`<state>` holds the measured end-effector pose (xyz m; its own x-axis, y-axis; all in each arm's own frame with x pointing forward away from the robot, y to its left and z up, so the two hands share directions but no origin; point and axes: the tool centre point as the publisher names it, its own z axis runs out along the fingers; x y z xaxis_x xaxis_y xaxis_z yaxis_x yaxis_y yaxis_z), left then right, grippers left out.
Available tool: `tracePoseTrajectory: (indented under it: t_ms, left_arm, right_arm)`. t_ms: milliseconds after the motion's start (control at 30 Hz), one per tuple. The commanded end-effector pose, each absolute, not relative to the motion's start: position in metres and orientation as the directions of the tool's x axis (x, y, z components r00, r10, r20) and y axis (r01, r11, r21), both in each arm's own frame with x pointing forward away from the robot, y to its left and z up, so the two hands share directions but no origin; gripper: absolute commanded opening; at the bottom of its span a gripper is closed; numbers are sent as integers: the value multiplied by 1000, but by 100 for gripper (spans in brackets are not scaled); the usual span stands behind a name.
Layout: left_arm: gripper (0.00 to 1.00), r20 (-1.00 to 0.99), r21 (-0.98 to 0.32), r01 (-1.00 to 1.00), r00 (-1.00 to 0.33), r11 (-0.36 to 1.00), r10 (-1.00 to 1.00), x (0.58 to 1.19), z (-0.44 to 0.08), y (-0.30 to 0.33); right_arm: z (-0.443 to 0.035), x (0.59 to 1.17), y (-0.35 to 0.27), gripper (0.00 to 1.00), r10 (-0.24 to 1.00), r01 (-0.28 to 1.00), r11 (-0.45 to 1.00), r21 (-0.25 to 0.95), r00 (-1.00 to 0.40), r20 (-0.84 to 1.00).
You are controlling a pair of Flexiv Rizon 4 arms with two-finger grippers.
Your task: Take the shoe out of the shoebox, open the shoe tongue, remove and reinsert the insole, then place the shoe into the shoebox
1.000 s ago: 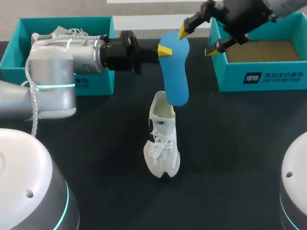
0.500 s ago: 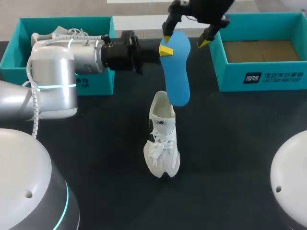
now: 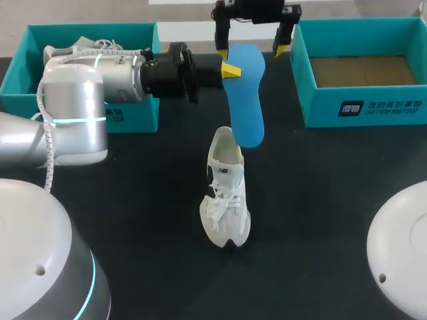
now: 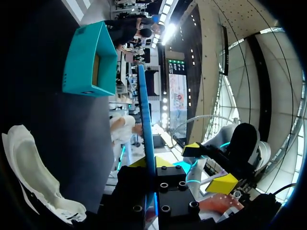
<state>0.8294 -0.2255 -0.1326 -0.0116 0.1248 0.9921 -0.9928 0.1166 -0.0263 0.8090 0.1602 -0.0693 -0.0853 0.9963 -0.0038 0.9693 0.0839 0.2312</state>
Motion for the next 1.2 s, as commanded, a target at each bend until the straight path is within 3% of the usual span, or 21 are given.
tracePoseTrajectory:
  t_ms: [33, 400, 733, 1200]
  left_arm:
    - [0, 992, -27, -993, -13, 115, 125, 829, -133, -226]
    - [0, 992, -27, -993, -13, 115, 125, 829, -133, -226]
    - [0, 992, -27, -993, -13, 115, 125, 829, -133, -226]
    - [0, 992, -27, -993, -13, 115, 125, 829, -133, -226]
  right_arm:
    - [-71, 810, 165, 100, 997, 970, 76, 232, -69, -36]
    - [-72, 809, 159, 100, 999, 974, 40, 223, -44, 13]
    - [-75, 811, 128, 100, 933, 978, -36, 206, -41, 358]
    - [-84, 817, 87, 100, 611, 992, 9, 123, -103, 785]
